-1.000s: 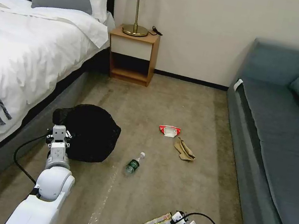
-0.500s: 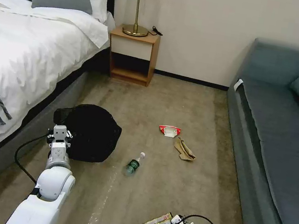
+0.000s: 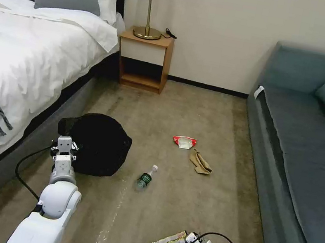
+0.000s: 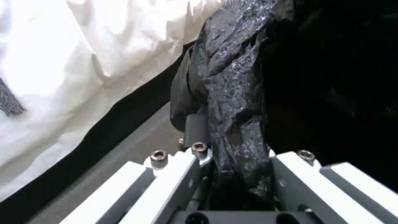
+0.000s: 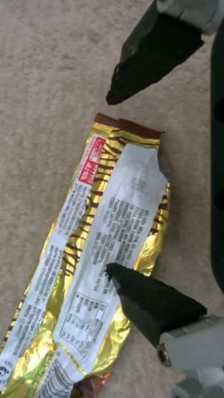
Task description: Pick up the trash bin, then pick up the garbage on the floor and place it into the trash bin.
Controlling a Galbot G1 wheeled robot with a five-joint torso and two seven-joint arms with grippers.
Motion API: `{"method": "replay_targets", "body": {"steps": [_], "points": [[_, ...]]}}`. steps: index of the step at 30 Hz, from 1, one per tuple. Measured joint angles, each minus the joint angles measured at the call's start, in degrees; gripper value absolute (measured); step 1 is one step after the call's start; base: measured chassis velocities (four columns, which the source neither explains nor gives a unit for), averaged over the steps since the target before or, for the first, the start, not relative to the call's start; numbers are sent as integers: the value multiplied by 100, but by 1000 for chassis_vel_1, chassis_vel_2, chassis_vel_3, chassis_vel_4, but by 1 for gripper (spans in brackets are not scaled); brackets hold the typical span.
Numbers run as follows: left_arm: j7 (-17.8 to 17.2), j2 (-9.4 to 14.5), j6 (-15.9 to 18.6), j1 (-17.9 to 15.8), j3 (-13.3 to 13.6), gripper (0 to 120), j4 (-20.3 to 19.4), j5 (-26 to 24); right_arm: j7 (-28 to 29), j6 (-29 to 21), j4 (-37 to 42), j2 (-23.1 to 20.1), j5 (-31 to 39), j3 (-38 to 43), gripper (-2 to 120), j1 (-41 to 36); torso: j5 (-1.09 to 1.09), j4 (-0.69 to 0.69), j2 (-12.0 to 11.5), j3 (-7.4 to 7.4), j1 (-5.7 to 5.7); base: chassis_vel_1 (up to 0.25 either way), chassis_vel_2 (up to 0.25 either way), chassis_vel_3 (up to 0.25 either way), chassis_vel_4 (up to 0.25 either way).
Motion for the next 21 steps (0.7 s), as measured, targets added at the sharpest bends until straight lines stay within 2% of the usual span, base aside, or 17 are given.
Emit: {"method": "replay_targets", "body": {"steps": [8, 16, 18, 20, 21], "points": [[5, -10, -13, 10, -9, 3, 14, -3, -77, 14, -102, 85, -94, -22, 74, 18, 0, 0, 0, 0, 0, 0, 0, 0, 0], [11, 11, -20, 22, -16, 3, 14, -13, -180, 82, -224, 136, -227, -15, 72, 36, -2, -1, 0, 0, 0, 0, 0, 0, 0], [12, 23, -25, 24, -26, 3, 14, -16, -220, 108, -231, 139, -242, -7, 65, 20, -2, -1, 1, 0, 0, 0, 0, 0, 0], [13, 26, -26, 24, -28, 3, 14, -16, -233, 112, -232, 140, -243, -4, 63, 16, -2, -1, 2, 0, 0, 0, 0, 0, 0], [15, 29, -31, 23, -32, 3, 14, -19, -264, 120, -234, 143, -254, 1, 56, 5, -1, -1, 2, -1, 0, 0, 0, 0, 0]]}}
